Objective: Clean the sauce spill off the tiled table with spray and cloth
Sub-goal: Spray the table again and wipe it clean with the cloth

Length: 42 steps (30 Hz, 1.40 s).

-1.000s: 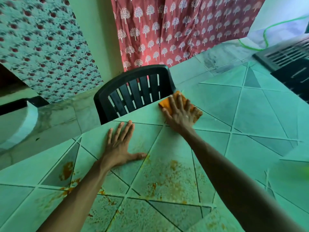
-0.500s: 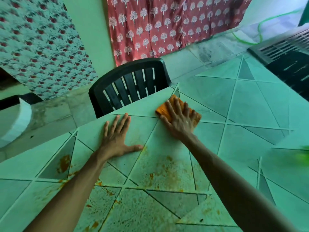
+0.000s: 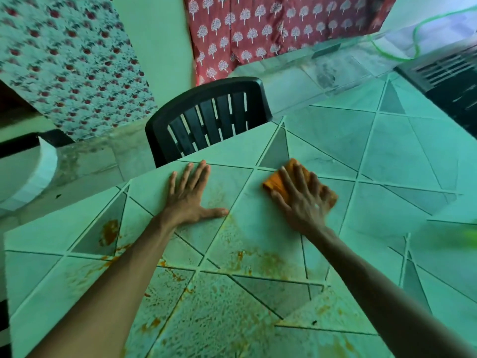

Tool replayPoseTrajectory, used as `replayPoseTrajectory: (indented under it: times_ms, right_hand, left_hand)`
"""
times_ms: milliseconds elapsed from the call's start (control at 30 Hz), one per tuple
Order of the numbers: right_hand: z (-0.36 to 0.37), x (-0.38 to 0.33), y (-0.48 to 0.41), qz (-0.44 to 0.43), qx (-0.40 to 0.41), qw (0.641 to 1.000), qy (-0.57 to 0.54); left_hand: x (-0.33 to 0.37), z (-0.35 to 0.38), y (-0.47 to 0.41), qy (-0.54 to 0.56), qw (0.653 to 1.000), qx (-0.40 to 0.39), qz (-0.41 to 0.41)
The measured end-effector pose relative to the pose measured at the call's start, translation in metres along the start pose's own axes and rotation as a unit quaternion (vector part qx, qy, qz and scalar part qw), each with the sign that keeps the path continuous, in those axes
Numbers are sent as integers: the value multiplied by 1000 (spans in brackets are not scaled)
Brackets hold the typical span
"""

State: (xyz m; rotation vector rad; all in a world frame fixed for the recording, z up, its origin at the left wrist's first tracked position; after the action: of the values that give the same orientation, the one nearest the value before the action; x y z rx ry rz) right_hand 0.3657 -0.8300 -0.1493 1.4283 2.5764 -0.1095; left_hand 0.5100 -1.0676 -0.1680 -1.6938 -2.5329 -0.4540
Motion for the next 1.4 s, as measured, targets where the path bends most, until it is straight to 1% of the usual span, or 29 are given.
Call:
replayPoseTrajectory:
  times_ms: [33, 67, 167, 233, 333, 367, 400, 467, 533, 567, 600, 667, 733, 800, 867, 900, 933, 1000, 1067, 1100, 1133, 1167, 1267, 1333, 1400]
  right_hand:
    - [5, -18, -12, 8, 0, 1000, -17]
    - [9, -38, -16, -1, -2, 1000, -27]
    - [18, -81, 24, -94, -6, 996, -6]
    - [15, -80, 76, -158, -9, 987, 4]
    - [7, -40, 127, -220, -20, 975, 13]
    - [3, -18, 125, -215, -16, 976, 23]
    - [-1, 4, 115, -188, -9, 982, 33]
    - [-8, 28, 76, -84, 7, 996, 37]
    - [-6, 20, 33, 12, 22, 999, 23]
    - [0, 4, 21, 32, 18, 999, 8]
    - [7, -16, 14, 25, 13, 1000, -4]
    - [15, -55, 26, -36, 1, 999, -9]
    - [16, -73, 68, -110, -1, 994, 2]
    - [11, -67, 119, -174, 2, 985, 11]
    - [6, -36, 142, -205, -11, 979, 9]
    - [1, -15, 139, -193, -8, 981, 17]
    - [-1, 6, 127, -156, -5, 987, 30]
    - [-7, 34, 88, -41, 7, 998, 46]
    - [-6, 26, 49, 45, 16, 999, 18]
    - [-1, 11, 36, 61, 9, 998, -6]
    - [6, -8, 31, 54, 2, 998, -24]
    - [11, -29, 35, 23, -2, 999, -22]
    - [16, -66, 101, -124, -8, 992, 11]
    - [11, -60, 148, -185, -21, 983, 0]
    - [5, -39, 158, -201, -27, 979, -4]
  left_hand:
    - [-1, 1, 0, 2, 1000, -3, -1]
    - [-2, 2, 1, 5, 1000, -4, -3]
    - [-4, 2, 2, 14, 1000, -3, -4]
    - [-2, 1, 2, 17, 1000, -6, -2]
    - [1, -1, 3, 18, 1000, -9, 3]
    - [2, -1, 3, 17, 1000, -10, 2]
    - [3, -1, 2, 14, 1000, -8, 0]
    - [2, -3, 3, 4, 1000, 0, -6]
    - [3, -3, 3, 3, 1000, -6, -6]
    - [3, -3, 4, 4, 1000, -8, -7]
    - [2, -2, 5, 5, 1000, -9, -8]
    - [0, -3, 6, 7, 1000, -12, -12]
    - [1, -4, 7, 11, 1000, -12, -9]
    - [3, -5, 8, 15, 1000, -19, -7]
    - [5, -6, 7, 11, 1000, -19, -7]
    - [6, -7, 6, 8, 1000, -16, -6]
    - [6, -7, 6, 7, 1000, -16, -6]
    - [6, -5, 5, 6, 1000, -14, -6]
    - [4, -4, 6, 4, 1000, -13, -9]
    - [4, -5, 6, 4, 1000, -13, -9]
    - [3, -4, 6, 6, 1000, -12, -8]
    - [2, -4, 7, 8, 1000, -11, -8]
    - [0, -4, 7, 14, 1000, -7, -2]
    - [1, -5, 6, 16, 1000, -4, 0]
    - [4, -4, 5, 23, 1000, 0, 3]
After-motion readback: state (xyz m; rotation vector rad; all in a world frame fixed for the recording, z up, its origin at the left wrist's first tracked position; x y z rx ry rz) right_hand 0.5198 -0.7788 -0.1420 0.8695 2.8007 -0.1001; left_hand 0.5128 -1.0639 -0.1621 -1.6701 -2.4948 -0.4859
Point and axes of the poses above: each hand's wrist, its own y-axis away from the middle knuckle, its own z-axis out of the palm, x = y × z, the point moved 10 cm from there along -y, towards the middle knuckle, and after that the axes turned 9 degrees about x, right-handed, at the moved point
